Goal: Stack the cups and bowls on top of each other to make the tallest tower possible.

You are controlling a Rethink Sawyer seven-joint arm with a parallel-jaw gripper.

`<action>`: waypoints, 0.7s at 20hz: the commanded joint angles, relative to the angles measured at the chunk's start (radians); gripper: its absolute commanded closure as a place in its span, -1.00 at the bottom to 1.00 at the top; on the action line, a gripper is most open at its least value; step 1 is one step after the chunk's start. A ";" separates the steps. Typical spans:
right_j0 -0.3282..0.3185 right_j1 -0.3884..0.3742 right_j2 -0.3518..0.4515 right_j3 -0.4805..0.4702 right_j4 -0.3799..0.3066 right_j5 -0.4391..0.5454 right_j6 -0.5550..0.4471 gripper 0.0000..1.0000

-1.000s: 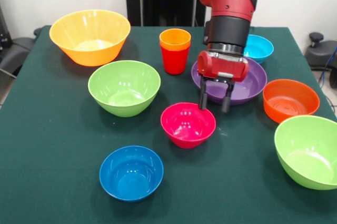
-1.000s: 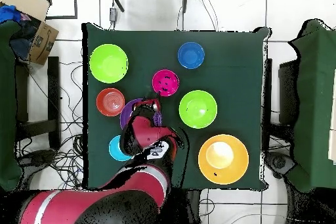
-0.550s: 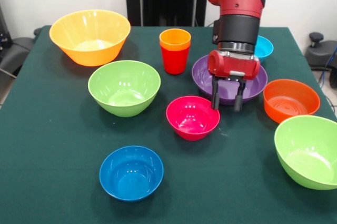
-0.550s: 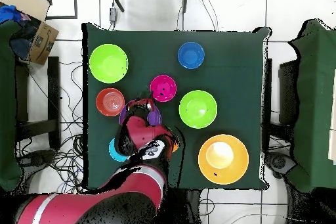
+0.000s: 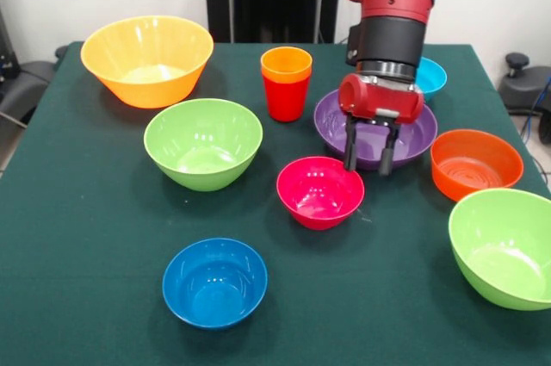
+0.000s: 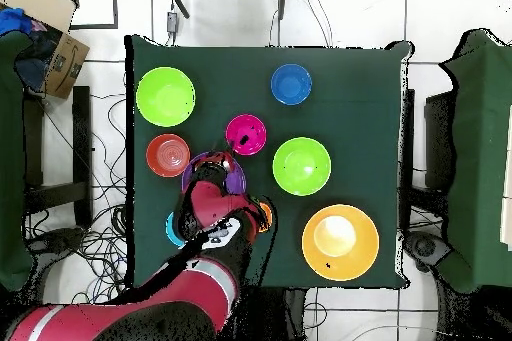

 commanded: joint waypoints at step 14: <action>-0.002 0.169 0.012 -0.102 0.021 -0.090 0.140 -1.00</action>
